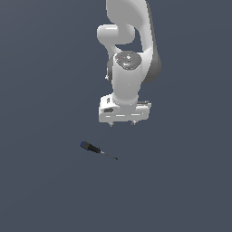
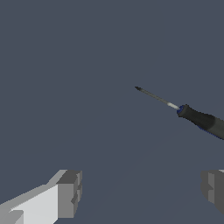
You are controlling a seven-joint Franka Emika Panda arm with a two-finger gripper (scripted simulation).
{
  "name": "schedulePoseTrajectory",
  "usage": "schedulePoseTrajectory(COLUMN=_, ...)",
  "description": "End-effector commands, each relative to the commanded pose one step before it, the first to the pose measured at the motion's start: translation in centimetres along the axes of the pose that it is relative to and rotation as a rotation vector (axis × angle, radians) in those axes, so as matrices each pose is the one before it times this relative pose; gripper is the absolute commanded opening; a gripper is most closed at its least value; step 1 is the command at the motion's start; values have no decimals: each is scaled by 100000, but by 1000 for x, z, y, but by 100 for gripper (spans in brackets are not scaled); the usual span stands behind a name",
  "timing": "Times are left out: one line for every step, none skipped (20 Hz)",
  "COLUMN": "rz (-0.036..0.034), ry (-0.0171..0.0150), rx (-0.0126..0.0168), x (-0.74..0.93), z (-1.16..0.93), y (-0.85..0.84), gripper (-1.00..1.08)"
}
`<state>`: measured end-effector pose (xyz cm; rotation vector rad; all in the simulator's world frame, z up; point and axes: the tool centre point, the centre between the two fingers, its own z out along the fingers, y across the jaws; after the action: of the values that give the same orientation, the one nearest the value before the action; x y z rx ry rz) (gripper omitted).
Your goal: Pick up the object and move it to a goal position.
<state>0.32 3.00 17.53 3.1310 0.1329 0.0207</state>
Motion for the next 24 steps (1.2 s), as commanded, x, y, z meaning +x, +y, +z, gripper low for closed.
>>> schedulePoseTrajectory(rz=-1382, ry=577, rx=260, x=145, z=-355, y=-426, gripper=100)
schedulePoseTrajectory(rz=-114, ry=35, rx=14, x=12, z=-18, y=-19, gripper=100)
schedulePoseTrajectory(rz=57, ry=-35, rx=-16, x=-8, z=23, y=23, gripper=100)
schedulePoseTrajectory(rz=206, ry=-68, rx=-28, x=-23, z=38, y=43, gripper=100)
schedulePoseTrajectory(rz=263, ry=-46, rx=-15, x=-22, z=17, y=25, gripper=100)
schedulePoseTrajectory(rz=120, ry=-3, rx=2, x=-8, z=-6, y=-3, gripper=100)
schedulePoseTrajectory(rz=0, ry=0, rx=0, x=2, z=-2, y=-12, gripper=100)
schedulePoseTrajectory(rz=-118, ry=18, rx=5, x=8, z=-4, y=1, gripper=100)
schedulePoseTrajectory(rz=-239, ry=5, rx=-5, x=17, z=13, y=13, gripper=100)
schedulePoseTrajectory(rz=-352, ry=-2, rx=-12, x=24, z=27, y=31, gripper=100)
schedulePoseTrajectory(rz=-463, ry=-10, rx=-19, x=31, z=41, y=47, gripper=100)
schedulePoseTrajectory(rz=-581, ry=-16, rx=-25, x=38, z=54, y=60, gripper=100)
schedulePoseTrajectory(rz=-693, ry=-22, rx=-31, x=45, z=67, y=75, gripper=100)
schedulePoseTrajectory(rz=-804, ry=-28, rx=-36, x=51, z=79, y=90, gripper=100)
schedulePoseTrajectory(rz=-915, ry=-32, rx=-40, x=57, z=90, y=101, gripper=100)
schedulePoseTrajectory(rz=-1013, ry=-35, rx=-43, x=61, z=99, y=113, gripper=100)
schedulePoseTrajectory(rz=-1125, ry=-37, rx=-45, x=67, z=109, y=125, gripper=100)
schedulePoseTrajectory(rz=-1234, ry=-38, rx=-46, x=72, z=118, y=136, gripper=100)
schedulePoseTrajectory(rz=-1332, ry=-41, rx=-47, x=75, z=127, y=146, gripper=100)
schedulePoseTrajectory(rz=-1445, ry=-46, rx=-49, x=78, z=140, y=163, gripper=100)
schedulePoseTrajectory(rz=-1559, ry=-51, rx=-50, x=81, z=152, y=177, gripper=100)
schedulePoseTrajectory(rz=-1663, ry=-55, rx=-50, x=82, z=163, y=191, gripper=100)
schedulePoseTrajectory(rz=-1768, ry=-58, rx=-49, x=83, z=174, y=205, gripper=100)
schedulePoseTrajectory(rz=-1882, ry=-61, rx=-47, x=83, z=186, y=219, gripper=100)
